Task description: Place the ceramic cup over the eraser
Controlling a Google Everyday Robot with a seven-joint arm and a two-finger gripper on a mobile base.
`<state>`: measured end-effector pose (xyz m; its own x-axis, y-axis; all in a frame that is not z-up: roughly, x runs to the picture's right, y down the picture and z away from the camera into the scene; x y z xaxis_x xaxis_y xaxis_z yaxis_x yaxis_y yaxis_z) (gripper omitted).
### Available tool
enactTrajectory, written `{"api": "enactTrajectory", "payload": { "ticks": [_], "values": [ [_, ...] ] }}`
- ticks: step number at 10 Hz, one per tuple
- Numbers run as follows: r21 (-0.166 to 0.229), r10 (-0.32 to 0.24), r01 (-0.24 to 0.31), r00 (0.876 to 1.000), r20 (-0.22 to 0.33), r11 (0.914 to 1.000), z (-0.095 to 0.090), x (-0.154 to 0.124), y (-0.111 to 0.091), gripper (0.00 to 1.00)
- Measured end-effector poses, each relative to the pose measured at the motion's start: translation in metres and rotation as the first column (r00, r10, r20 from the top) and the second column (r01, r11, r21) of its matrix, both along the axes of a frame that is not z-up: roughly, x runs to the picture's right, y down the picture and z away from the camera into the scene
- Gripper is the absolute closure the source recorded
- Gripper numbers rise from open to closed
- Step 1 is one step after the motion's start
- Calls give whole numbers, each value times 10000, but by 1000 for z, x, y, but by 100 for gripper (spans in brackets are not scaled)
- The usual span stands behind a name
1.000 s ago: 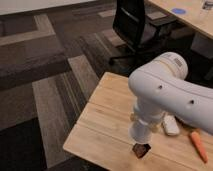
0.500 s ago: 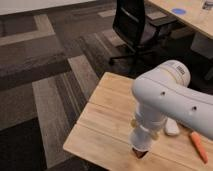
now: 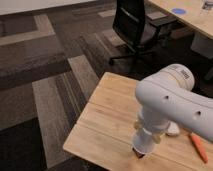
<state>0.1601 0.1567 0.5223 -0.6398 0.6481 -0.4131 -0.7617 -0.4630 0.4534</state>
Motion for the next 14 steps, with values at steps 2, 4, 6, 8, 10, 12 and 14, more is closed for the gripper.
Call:
{"api": "enactTrajectory", "payload": {
  "ticks": [2, 4, 6, 8, 10, 12, 14],
  "values": [
    [-34, 102, -103, 9999, -72, 9999, -1, 2, 4, 100],
    [-62, 248, -249, 9996, -133, 9997, 0, 4, 8, 100],
    [-146, 306, -304, 9995, 95, 9994, 8, 4, 13, 100],
    [-429, 388, -377, 9989, 246, 9984, 21, 8, 23, 100],
    [-720, 295, -258, 9983, 506, 9971, 40, 9, 32, 100],
    [-821, 121, -61, 9973, 726, 9966, 56, 9, 37, 100],
    [-904, -249, 338, 9949, 980, 9953, 70, 8, 43, 100]
  ]
}}
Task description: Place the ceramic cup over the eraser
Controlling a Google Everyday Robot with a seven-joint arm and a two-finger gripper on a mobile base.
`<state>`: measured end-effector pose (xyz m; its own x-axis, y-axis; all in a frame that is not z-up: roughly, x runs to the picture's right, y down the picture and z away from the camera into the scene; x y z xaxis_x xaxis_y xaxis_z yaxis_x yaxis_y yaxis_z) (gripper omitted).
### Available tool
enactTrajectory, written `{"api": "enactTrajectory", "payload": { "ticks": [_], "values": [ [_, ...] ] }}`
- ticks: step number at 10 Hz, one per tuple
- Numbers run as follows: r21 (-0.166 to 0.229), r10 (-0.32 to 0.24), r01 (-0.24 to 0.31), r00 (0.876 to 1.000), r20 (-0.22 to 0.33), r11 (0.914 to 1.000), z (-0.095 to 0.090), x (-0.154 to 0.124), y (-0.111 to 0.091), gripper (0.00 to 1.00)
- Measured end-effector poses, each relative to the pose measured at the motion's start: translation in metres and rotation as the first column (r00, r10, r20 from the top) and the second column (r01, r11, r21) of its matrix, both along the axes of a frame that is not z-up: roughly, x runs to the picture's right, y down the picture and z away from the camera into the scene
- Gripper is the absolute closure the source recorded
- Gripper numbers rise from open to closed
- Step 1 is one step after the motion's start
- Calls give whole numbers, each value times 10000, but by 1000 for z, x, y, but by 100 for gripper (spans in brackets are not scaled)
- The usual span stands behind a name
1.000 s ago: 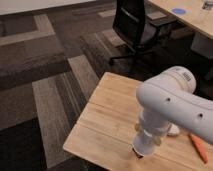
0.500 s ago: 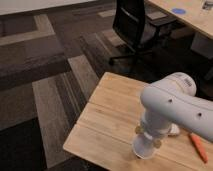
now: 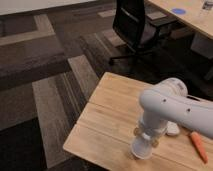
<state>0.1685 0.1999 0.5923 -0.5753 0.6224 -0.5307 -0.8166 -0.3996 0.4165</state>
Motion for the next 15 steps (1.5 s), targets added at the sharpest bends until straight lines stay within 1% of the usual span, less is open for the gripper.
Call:
{"api": "enactTrajectory", "payload": {
  "ticks": [3, 5, 6, 8, 10, 12, 13, 14, 15],
  "values": [
    [69, -391, 389, 9986, 350, 9992, 18, -2, 9, 100],
    [202, -597, 588, 9973, 435, 9981, 25, -2, 13, 100],
    [253, -611, 601, 9973, 407, 9979, 27, -2, 15, 100],
    [539, -697, 676, 9969, 377, 9963, 34, 0, 16, 100],
    [804, -914, 871, 9945, 508, 9929, 42, -2, 12, 100],
    [1067, -1382, 1290, 9869, 832, 9859, 54, -10, 2, 100],
    [1202, -1646, 1524, 9813, 996, 9810, 60, -13, -5, 100],
    [1381, -1984, 1823, 9735, 1134, 9735, 66, -16, -16, 100],
    [1452, -2192, 2016, 9685, 1178, 9686, 70, -16, -23, 100]
  ]
}}
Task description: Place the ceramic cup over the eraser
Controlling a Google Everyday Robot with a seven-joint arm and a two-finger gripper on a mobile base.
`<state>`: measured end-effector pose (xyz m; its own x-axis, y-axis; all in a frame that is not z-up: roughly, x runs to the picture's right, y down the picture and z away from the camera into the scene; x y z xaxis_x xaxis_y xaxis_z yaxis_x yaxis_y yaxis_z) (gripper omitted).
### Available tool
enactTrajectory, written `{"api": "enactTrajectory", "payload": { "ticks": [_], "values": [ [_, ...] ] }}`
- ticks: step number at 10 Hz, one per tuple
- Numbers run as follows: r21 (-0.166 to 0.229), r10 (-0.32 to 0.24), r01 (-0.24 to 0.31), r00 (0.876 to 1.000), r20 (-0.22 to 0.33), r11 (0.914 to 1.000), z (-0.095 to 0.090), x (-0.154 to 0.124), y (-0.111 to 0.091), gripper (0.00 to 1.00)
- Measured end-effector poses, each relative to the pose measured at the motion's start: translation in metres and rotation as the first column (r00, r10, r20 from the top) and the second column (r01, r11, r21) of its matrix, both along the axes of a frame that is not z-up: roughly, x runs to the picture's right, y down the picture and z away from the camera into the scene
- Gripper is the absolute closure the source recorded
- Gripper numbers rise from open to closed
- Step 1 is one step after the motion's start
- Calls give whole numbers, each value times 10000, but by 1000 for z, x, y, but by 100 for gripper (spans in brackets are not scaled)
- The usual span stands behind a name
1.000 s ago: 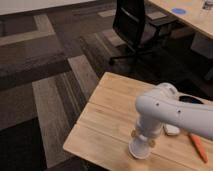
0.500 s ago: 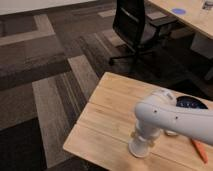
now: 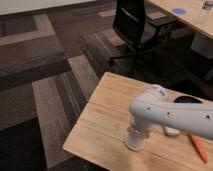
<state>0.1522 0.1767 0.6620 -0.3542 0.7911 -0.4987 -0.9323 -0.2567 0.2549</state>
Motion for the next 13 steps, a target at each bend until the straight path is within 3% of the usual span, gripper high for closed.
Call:
{"api": "enactTrajectory", "payload": {
  "ticks": [3, 7, 13],
  "values": [
    [47, -381, 380, 9991, 209, 9993, 12, -1, -12, 100],
    [-245, -931, 932, 9956, 35, 9953, 7, -13, 2, 100],
    [166, -229, 231, 9997, -115, 9996, 9, -5, 17, 100]
  ]
}}
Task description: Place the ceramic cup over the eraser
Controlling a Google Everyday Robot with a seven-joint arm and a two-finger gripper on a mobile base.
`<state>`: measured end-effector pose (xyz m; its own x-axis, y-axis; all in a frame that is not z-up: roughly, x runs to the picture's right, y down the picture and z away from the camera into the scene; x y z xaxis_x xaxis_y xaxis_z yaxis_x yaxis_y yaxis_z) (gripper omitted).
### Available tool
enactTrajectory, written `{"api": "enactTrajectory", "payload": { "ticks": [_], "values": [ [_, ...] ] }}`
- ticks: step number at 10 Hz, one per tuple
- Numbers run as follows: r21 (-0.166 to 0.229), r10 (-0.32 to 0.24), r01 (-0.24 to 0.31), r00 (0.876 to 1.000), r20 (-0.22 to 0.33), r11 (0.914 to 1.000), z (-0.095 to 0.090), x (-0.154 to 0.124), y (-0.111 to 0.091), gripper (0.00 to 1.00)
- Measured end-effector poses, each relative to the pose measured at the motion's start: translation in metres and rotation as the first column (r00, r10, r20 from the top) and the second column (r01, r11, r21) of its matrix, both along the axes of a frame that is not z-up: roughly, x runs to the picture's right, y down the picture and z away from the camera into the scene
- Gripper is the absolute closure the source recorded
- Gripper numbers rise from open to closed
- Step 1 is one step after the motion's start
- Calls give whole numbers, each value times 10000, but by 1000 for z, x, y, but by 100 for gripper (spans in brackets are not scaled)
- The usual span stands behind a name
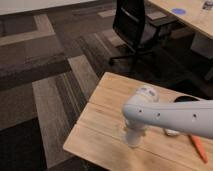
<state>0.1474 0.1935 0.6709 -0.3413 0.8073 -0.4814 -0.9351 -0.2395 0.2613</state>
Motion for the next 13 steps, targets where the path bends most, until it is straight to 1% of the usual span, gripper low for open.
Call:
{"api": "enactTrajectory", "payload": {
  "ticks": [2, 5, 10, 12, 13],
  "values": [
    [-53, 99, -99, 9999, -17, 9999, 2, 3, 2, 98],
    [-128, 77, -78, 10000, -60, 9999, 2, 6, 7, 98],
    [-123, 98, -98, 9999, -64, 9999, 2, 6, 6, 98],
    [-119, 98, -99, 9999, -60, 9999, 2, 6, 6, 100],
    [-119, 99, -100, 9999, -60, 9999, 2, 6, 6, 96]
  ]
}}
